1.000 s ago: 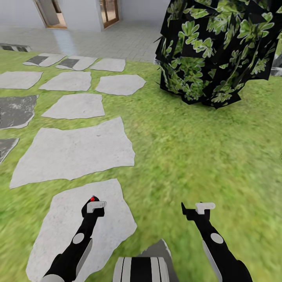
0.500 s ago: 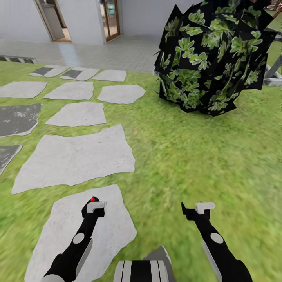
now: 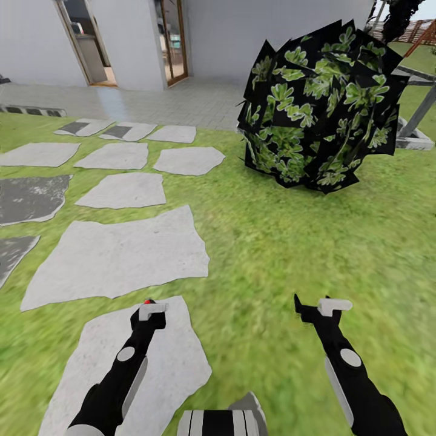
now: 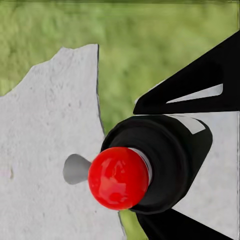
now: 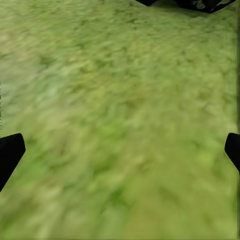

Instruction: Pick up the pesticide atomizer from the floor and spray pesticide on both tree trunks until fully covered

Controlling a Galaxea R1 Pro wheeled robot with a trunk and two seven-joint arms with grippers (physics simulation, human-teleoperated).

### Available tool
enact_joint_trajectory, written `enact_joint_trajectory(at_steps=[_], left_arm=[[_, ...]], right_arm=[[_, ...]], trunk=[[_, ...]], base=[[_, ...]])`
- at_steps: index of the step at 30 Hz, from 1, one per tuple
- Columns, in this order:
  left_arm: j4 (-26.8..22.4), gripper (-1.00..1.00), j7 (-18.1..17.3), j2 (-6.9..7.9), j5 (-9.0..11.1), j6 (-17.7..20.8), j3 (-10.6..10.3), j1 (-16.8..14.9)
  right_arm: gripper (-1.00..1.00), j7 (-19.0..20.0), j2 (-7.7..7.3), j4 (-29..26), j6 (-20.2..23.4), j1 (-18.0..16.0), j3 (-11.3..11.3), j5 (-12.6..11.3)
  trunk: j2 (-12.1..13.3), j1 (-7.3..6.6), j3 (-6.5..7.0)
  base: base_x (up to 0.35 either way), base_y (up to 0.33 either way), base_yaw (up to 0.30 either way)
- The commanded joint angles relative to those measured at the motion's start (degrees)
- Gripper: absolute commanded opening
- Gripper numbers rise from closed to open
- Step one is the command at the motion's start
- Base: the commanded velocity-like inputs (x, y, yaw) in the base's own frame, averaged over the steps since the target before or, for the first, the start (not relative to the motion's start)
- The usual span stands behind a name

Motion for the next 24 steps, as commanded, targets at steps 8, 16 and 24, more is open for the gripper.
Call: enact_joint_trajectory(at_steps=[8,16,24], left_arm=[[2.17,-1.0,0.01,-0.08,-0.17,0.83,-0.29,0.72],[2.4,-1.0,-0.01,0.2,-0.38,0.91,-0.26,0.96],[-3.1,-1.0,-0.15,0.27,-0.65,5.59,-0.56,2.1]], right_arm=[[1.0,0.18,0.23,-0.24,-0.06,0.23,-0.05,0.09],[1.0,0.25,0.46,-0.38,-0.07,0.24,0.67,0.14],[1.0,0.31,0.28,-7.1,-0.16,0.32,1.79,0.96]], trunk=[[3.23,-1.76,2.16],[6.43,-3.52,4.31],[8.84,-4.84,6.11]], base=[[0.0,0.0,0.0],[0.0,0.0,0.0],[0.0,0.0,0.0]])
